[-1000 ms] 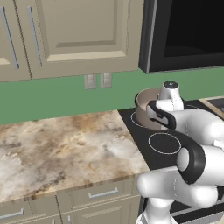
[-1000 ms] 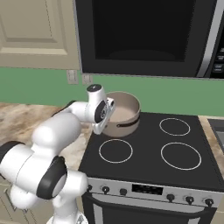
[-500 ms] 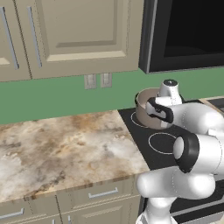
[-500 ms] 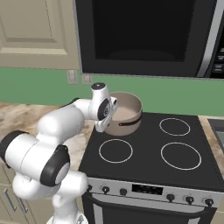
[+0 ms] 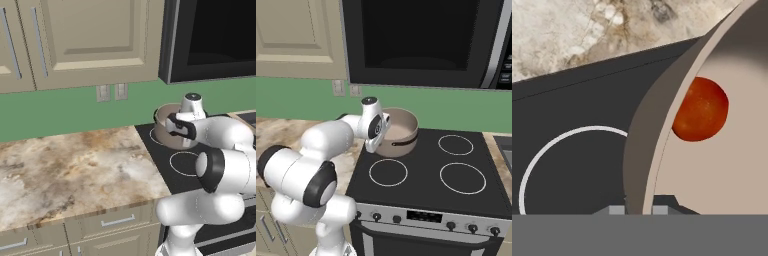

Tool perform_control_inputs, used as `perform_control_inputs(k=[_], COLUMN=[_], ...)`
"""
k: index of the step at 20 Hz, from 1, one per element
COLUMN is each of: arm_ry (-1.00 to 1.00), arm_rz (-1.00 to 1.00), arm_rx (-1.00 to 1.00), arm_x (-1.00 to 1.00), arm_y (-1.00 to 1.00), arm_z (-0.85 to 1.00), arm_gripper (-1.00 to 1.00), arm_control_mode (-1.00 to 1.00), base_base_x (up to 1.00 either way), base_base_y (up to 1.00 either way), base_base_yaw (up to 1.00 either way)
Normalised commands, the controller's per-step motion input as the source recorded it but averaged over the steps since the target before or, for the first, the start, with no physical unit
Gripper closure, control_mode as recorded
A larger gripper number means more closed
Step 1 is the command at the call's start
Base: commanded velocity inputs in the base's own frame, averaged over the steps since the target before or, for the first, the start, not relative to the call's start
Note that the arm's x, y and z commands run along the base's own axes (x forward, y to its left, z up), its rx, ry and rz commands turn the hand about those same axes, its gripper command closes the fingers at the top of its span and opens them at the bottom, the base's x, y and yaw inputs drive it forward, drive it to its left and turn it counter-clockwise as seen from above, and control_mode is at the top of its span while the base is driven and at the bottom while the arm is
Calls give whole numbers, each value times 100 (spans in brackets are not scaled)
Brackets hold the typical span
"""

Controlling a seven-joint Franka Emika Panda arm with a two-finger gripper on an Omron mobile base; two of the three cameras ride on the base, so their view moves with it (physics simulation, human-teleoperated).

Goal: Turn on the sink faucet. Then move the tomato from the counter to the sink. Turn off the sink. Move the vegetable from the sink to the pot next to the stove. Finally move the pot to the rear left burner.

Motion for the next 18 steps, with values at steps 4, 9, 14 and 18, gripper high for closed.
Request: perform_control_inputs(k=[4, 9, 14, 18], arm_ry=[-3, -5, -2, 0], arm_rz=[6, 9, 7, 3], arm_rx=[0, 0, 0, 0], arm_x=[14, 17, 11, 7], arm_y=[0, 0, 0, 0], arm_z=[-6, -8, -8, -5], arm_gripper=[100, 100, 100, 100], arm_control_mode=[-100, -100, -100, -100], base_base_x=[0, 0, 0, 0], base_base_y=[0, 0, 0, 0], base_base_yaw=[0, 0, 0, 0])
